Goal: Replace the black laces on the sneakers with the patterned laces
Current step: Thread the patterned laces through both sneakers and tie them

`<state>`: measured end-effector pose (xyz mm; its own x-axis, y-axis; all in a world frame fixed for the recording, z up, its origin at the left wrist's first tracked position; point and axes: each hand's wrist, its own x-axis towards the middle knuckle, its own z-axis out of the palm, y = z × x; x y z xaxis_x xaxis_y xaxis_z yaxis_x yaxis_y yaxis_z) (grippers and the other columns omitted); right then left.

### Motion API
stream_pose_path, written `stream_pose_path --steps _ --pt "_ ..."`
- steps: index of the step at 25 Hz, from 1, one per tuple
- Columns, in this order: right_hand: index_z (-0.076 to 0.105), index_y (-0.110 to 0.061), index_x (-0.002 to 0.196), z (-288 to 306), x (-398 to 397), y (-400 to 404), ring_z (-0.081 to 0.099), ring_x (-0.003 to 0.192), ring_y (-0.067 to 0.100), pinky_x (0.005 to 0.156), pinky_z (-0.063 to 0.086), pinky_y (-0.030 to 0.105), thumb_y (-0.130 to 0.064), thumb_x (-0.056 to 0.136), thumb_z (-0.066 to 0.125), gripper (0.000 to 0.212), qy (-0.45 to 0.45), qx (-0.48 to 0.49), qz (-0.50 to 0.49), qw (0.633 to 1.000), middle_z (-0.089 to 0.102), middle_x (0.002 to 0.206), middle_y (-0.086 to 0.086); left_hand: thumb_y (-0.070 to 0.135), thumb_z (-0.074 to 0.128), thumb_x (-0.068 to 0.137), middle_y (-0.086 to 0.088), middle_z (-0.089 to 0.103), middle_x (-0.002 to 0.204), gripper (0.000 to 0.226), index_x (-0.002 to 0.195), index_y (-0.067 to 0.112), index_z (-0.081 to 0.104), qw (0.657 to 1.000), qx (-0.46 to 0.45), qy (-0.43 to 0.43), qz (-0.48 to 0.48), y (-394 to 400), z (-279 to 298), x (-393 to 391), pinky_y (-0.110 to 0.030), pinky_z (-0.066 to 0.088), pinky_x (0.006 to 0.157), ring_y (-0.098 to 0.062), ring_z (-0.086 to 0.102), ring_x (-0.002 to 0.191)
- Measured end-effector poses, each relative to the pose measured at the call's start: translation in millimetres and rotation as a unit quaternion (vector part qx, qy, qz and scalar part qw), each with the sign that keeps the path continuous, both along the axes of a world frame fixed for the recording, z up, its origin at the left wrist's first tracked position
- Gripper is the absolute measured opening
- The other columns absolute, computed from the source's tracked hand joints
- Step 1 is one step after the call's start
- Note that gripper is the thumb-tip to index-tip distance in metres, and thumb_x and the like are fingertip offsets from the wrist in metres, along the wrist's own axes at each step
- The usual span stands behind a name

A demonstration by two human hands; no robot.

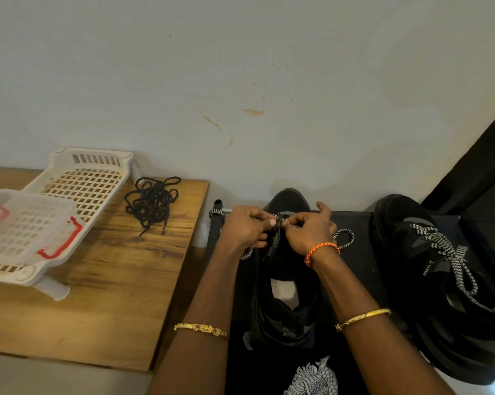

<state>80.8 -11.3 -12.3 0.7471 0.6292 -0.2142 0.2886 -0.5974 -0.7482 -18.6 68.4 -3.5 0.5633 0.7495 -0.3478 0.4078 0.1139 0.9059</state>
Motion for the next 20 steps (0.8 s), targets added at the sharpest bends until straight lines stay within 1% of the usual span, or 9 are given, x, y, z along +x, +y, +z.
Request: stream_pose_path --steps 1,3,5,8,11,13,15,17,20 --pt "0.061 -0.021 0.073 1 0 -1 0.017 0.139 0.03 0.113 0.024 0.043 -0.021 0.088 0.063 0.015 -0.008 -0.004 0.014 1.0 0.008 0.157 0.001 0.008 0.063 0.09 -0.005 0.062 0.074 0.013 0.101 0.003 0.068 1.0 0.004 -0.002 0.006 0 -1 0 -0.014 0.052 0.048 -0.011 0.056 0.062" --pt "0.058 -0.02 0.07 -1 0 0 0.018 0.141 0.028 0.112 0.025 0.046 -0.019 0.089 0.062 0.019 -0.015 0.005 0.028 1.0 0.002 0.158 0.001 0.008 0.065 0.089 -0.004 0.061 0.072 0.013 0.1 0.003 0.069 1.0 0.011 -0.01 0.014 -2 -3 -1 -0.013 0.051 0.047 -0.01 0.054 0.06" --pt "0.059 -0.02 0.067 -3 0 3 0.023 0.14 0.027 0.112 0.026 0.046 -0.015 0.088 0.063 0.022 0.008 0.032 0.02 0.999 0.006 0.158 0.004 0.009 0.065 0.089 -0.004 0.061 0.072 0.013 0.1 0.002 0.069 0.999 0.021 -0.015 0.02 -3 -4 -1 -0.014 0.051 0.048 -0.01 0.054 0.059" --pt "0.057 -0.024 0.063 -4 -1 6 0.024 0.14 0.025 0.113 0.026 0.045 -0.011 0.084 0.066 0.026 0.04 0.06 0.011 0.997 0.023 0.154 0.009 0.013 0.064 0.09 -0.003 0.06 0.07 0.01 0.096 0.006 0.067 0.998 0.056 -0.002 0.017 -3 -5 2 -0.015 0.053 0.05 -0.009 0.055 0.058" --pt "0.052 -0.025 0.083 0 1 -1 0.024 0.139 0.026 0.114 0.022 0.043 -0.012 0.08 0.064 0.019 0.021 0.015 0.022 0.999 0.024 0.149 0.01 0.012 0.06 0.093 -0.003 0.058 0.07 0.006 0.092 0.006 0.062 0.998 0.057 -0.002 0.022 -1 -2 4 -0.015 0.052 0.049 -0.01 0.056 0.058" --pt "0.046 -0.024 0.098 3 2 -8 0.026 0.136 0.028 0.112 0.021 0.043 -0.008 0.076 0.064 0.032 -0.007 -0.007 0.011 1.0 0.022 0.147 0.009 0.01 0.057 0.094 -0.004 0.059 0.074 0.007 0.094 0.004 0.06 0.999 0.035 -0.015 0.03 3 0 3 -0.014 0.053 0.049 -0.011 0.058 0.061" --pt "0.044 -0.021 0.108 7 -1 -15 0.031 0.131 0.029 0.108 0.023 0.043 -0.006 0.073 0.063 0.043 -0.04 -0.02 -0.019 0.999 0.026 0.141 0.009 0.011 0.055 0.095 -0.003 0.06 0.075 0.007 0.094 0.005 0.059 0.998 0.049 -0.012 0.044 7 2 0 -0.017 0.052 0.053 -0.011 0.059 0.064" --pt "0.043 -0.019 0.115 8 -6 -20 0.032 0.125 0.03 0.104 0.027 0.042 -0.006 0.071 0.064 0.05 -0.059 -0.035 -0.039 0.997 0.031 0.134 0.01 0.012 0.055 0.095 -0.001 0.061 0.074 0.008 0.088 0.01 0.06 0.993 0.087 -0.007 0.083 15 3 -7 -0.023 0.048 0.058 -0.012 0.059 0.067" --pt "0.041 -0.018 0.116 7 -11 -24 0.033 0.123 0.031 0.104 0.031 0.044 -0.006 0.071 0.067 0.052 -0.056 -0.043 -0.056 0.996 0.033 0.129 0.012 0.012 0.053 0.094 -0.001 0.059 0.072 0.008 0.09 0.009 0.059 0.977 0.113 -0.025 0.176 28 6 -24 -0.02 0.043 0.058 -0.013 0.056 0.069"
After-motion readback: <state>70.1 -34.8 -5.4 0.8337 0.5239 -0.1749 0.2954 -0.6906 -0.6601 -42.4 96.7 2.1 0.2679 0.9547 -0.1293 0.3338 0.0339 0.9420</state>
